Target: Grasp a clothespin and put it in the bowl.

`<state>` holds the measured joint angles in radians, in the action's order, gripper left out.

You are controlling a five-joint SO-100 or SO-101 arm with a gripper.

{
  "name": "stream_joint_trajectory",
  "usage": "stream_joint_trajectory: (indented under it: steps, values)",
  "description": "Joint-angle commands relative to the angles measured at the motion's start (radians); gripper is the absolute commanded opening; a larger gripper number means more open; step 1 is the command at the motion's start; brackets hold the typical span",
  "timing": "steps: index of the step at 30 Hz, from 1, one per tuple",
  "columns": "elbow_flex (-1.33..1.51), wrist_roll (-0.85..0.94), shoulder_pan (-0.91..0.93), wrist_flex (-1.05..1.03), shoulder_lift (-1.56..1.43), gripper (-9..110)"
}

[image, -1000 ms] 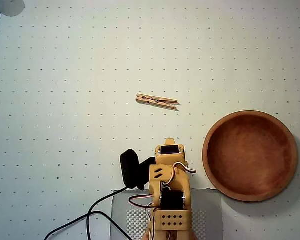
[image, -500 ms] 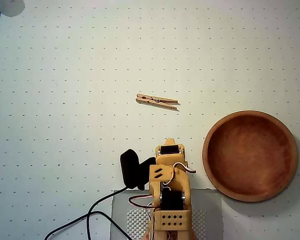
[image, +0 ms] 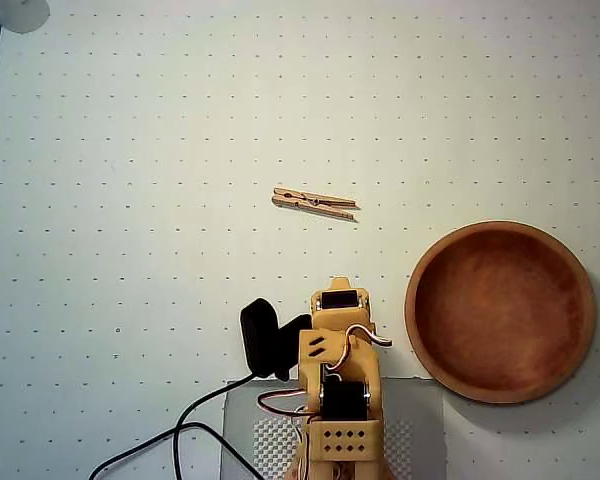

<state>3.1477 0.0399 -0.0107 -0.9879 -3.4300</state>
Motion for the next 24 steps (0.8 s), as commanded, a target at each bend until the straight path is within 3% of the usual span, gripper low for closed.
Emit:
stream_joint_trajectory:
  steps: [1, 14, 24]
  values:
    - [-0.021, -0.006, 0.008, 0.003, -0.015, -3]
    - [-0.069, 0.009, 0.006, -0.005, -0.015, -3]
    - [-0.696, 0.242, 0.006, -0.184, 0.163, -3]
